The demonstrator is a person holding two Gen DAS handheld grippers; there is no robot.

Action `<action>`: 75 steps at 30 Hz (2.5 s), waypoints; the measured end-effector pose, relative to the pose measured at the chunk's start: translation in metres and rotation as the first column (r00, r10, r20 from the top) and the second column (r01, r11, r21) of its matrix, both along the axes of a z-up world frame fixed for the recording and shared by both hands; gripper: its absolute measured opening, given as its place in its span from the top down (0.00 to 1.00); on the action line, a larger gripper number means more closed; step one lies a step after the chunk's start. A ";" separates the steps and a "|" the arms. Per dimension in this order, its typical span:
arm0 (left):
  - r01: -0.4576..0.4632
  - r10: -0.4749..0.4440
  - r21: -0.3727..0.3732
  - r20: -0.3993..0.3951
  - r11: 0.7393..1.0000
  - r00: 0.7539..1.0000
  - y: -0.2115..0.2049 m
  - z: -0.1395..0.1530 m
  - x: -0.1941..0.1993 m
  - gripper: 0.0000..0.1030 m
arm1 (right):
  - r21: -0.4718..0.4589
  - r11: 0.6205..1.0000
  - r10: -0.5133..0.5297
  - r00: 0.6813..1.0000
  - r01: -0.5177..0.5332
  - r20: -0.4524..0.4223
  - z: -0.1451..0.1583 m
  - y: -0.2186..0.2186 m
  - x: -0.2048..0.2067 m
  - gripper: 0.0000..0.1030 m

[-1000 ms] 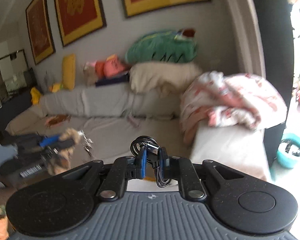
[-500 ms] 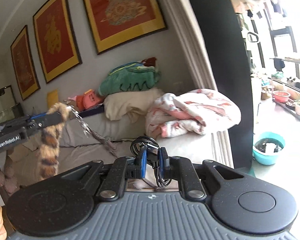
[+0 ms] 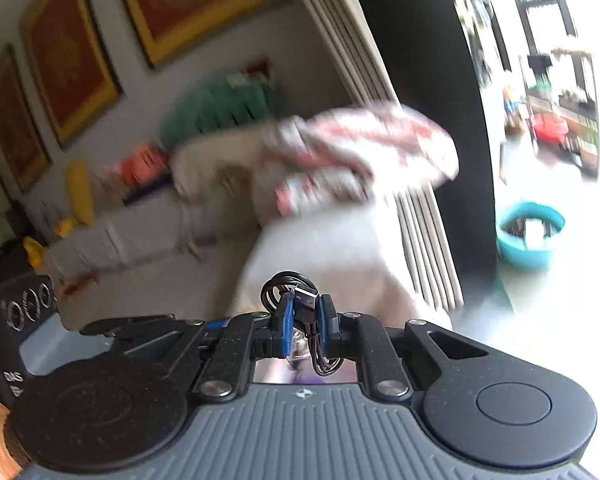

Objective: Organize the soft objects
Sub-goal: 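Carry the pompom and black cable over the pink box and open both grippers, then grasp the silver hair clip with the right gripper while the left grasps the lilac scrunchie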

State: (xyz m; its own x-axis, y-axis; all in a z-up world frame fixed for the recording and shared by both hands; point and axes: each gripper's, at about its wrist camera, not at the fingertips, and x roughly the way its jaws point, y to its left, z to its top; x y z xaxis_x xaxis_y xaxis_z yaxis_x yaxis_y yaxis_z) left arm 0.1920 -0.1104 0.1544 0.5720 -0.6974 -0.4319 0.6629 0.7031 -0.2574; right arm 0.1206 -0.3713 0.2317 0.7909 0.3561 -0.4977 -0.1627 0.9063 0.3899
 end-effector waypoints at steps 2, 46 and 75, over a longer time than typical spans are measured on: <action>-0.004 0.004 -0.003 -0.073 1.000 0.997 0.004 -0.019 0.020 0.77 | -0.005 1.000 0.012 0.998 -0.013 -0.069 -0.024 0.001 0.021 0.88; -0.579 0.514 -0.158 -0.318 0.800 0.797 0.349 -0.067 -0.042 0.73 | -0.167 0.883 0.267 0.762 -0.438 -0.590 -0.097 0.337 0.166 0.54; -0.210 0.209 -0.034 -0.032 0.977 0.977 0.269 -0.054 -0.138 0.73 | -0.239 0.854 0.365 0.859 -0.463 -0.358 -0.007 0.323 0.076 0.86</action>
State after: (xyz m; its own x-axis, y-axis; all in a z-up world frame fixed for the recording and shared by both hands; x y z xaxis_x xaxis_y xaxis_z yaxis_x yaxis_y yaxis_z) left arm 0.0535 0.1582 0.1003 0.6950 -0.5792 -0.4260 0.4938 0.8152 -0.3029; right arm 0.1965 -0.0483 0.2248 0.4065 0.4083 -0.8173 -0.4742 0.8589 0.1933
